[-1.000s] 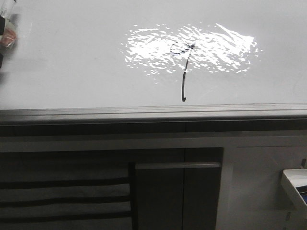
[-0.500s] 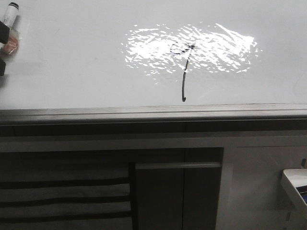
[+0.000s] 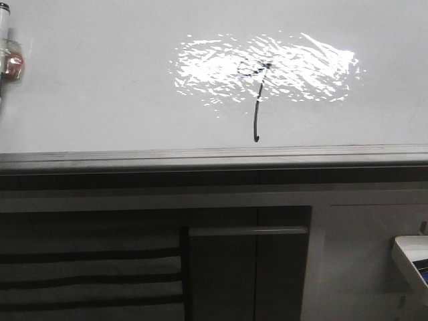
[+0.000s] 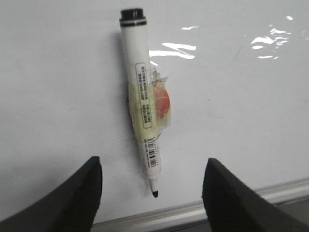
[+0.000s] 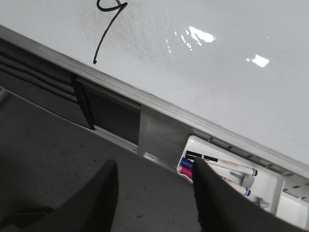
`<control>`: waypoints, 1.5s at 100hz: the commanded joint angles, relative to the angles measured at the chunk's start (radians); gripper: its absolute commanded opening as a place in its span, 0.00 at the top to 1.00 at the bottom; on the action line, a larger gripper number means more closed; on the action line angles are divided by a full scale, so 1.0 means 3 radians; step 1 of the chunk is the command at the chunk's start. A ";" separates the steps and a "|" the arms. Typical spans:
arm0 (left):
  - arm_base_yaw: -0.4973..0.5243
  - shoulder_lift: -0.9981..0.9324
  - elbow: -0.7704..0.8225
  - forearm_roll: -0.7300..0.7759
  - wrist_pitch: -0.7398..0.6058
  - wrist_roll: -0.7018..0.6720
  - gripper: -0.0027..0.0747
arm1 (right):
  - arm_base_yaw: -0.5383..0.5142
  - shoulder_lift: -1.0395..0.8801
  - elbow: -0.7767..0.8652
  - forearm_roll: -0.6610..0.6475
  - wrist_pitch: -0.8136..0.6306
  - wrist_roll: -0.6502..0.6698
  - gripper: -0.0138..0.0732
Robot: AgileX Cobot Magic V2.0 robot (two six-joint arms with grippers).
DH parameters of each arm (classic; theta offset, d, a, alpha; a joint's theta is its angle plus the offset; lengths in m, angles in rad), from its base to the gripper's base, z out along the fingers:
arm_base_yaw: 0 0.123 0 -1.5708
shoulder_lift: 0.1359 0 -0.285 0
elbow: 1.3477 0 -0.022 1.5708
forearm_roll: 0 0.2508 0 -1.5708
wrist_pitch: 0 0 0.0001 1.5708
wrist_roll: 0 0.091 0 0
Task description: Write number 9 on whiteboard
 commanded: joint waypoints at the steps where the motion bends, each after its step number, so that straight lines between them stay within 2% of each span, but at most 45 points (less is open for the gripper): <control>1: 0.0002 -0.0387 -0.0112 0.0021 0.0070 0.0124 0.42 | -0.0010 -0.0154 -0.0038 -0.0014 -0.0212 0.0222 0.48; 26: 0.0002 -0.1388 0.0267 0.0094 0.0169 0.0124 0.43 | -0.0010 -0.0740 0.0436 0.0000 -0.0799 0.0241 0.48; 35: 0.0002 -0.1646 0.0471 0.0094 0.0104 0.0124 0.47 | -0.0010 -0.0882 0.0649 0.0000 -0.0992 0.0241 0.51; 63: 0.0002 -0.1875 0.0781 0.0098 -0.0104 0.0124 0.87 | -0.0010 -0.0958 0.0998 -0.0006 -0.1301 0.0241 0.90; 73: 0.0002 -0.1875 0.0781 0.0076 -0.0086 0.0115 0.99 | -0.0010 -0.0958 0.1006 -0.0051 -0.1172 0.0241 0.92; 118: 0.0002 -0.1932 0.0834 0.0076 -0.0149 0.0115 0.99 | -0.0010 -0.0958 0.1006 -0.0051 -0.1081 0.0241 0.92; 135: 0.0186 -0.2471 0.1347 0.0091 -0.0625 0.0115 0.99 | -0.0010 -0.0958 0.1006 -0.0051 -0.1081 0.0241 0.92; 150: 0.0432 -0.3149 0.1937 -0.0145 -0.0690 0.0115 0.99 | -0.0010 -0.0958 0.1006 -0.0051 -0.1081 0.0241 0.92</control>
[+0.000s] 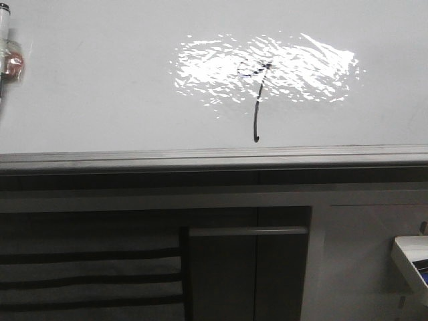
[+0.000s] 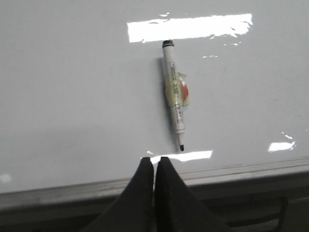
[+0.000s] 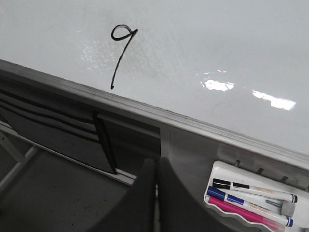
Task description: Write number 9 on whiteboard
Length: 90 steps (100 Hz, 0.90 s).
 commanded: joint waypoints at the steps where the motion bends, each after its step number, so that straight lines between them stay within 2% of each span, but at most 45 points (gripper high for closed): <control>1: 0.0115 -0.0299 0.0217 -0.0152 -0.0305 -0.0017 0.99 | -0.0010 0.0021 -0.0069 -0.0081 -0.0202 -0.0010 0.92; 15: 0.0188 -0.0677 0.0643 -0.0225 -0.0428 -0.0017 0.99 | -0.0010 0.0021 -0.0069 -0.0081 -0.0202 -0.0010 0.92; 26: 0.0188 -0.0693 0.0897 -0.0225 -0.0916 -0.0017 0.99 | -0.0010 0.0021 -0.0069 -0.0081 -0.0195 -0.0010 0.92; 90: 0.0188 -0.0694 0.0885 -0.0225 -0.0803 -0.0017 0.99 | -0.0010 0.0021 -0.0069 -0.0081 -0.0202 -0.0010 0.92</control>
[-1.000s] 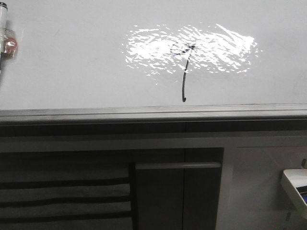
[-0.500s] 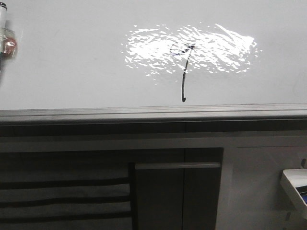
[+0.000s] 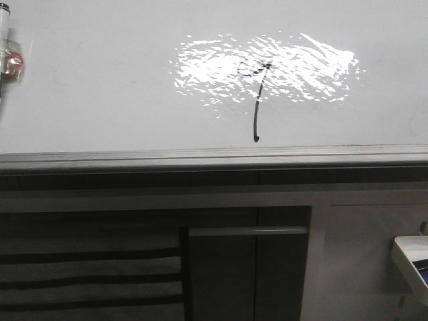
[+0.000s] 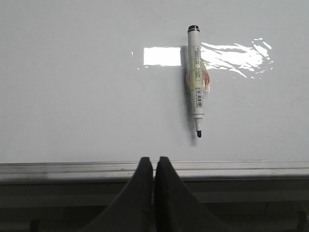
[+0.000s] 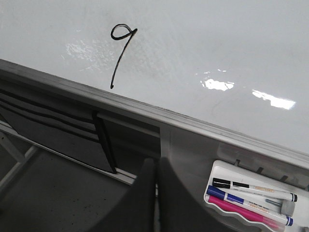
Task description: Write number 9 on whiteboard
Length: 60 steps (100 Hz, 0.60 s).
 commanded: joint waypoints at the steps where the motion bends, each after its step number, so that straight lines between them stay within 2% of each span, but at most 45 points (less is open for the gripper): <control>1: 0.0012 -0.0085 0.0095 -0.0031 -0.0275 -0.0017 0.99 | -0.0010 0.0021 -0.0076 -0.0078 -0.0204 -0.0012 0.92; 24: 0.0012 -0.0085 0.0095 -0.0031 -0.0275 -0.0017 0.99 | -0.0080 -0.0104 0.0038 -0.0107 -0.0343 -0.0012 0.92; 48: 0.0012 -0.0085 0.0095 -0.0031 -0.0275 -0.0017 0.99 | -0.0900 -0.0766 0.1152 0.0397 -0.1827 -0.0012 0.92; 60: 0.0012 -0.0085 0.0095 -0.0031 -0.0275 -0.0017 0.99 | -0.1285 -0.1079 0.1690 0.0630 -0.2246 -0.0012 0.92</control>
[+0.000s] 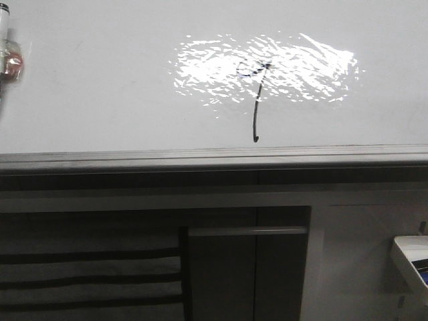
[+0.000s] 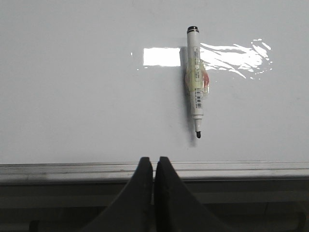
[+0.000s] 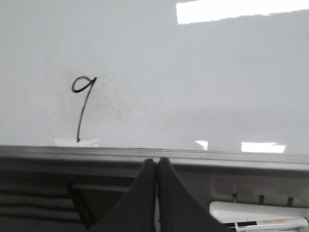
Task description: Write number 9 on whiteboard
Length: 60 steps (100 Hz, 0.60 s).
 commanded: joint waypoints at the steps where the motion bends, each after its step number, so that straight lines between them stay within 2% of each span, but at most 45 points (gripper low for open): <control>1: 0.0012 -0.0085 0.0095 -0.0031 -0.0268 -0.0017 0.99 | -0.0243 -0.0152 0.0229 0.0151 -0.0606 -0.0012 0.92; 25: 0.0012 -0.0085 0.0095 -0.0031 -0.0268 -0.0017 0.99 | -0.0425 -0.0433 0.0889 0.0181 -0.1093 -0.0012 0.92; 60: 0.0012 -0.0085 0.0095 -0.0031 -0.0268 -0.0017 0.99 | -0.0425 -0.0433 0.0874 0.0181 -0.1021 -0.0012 0.92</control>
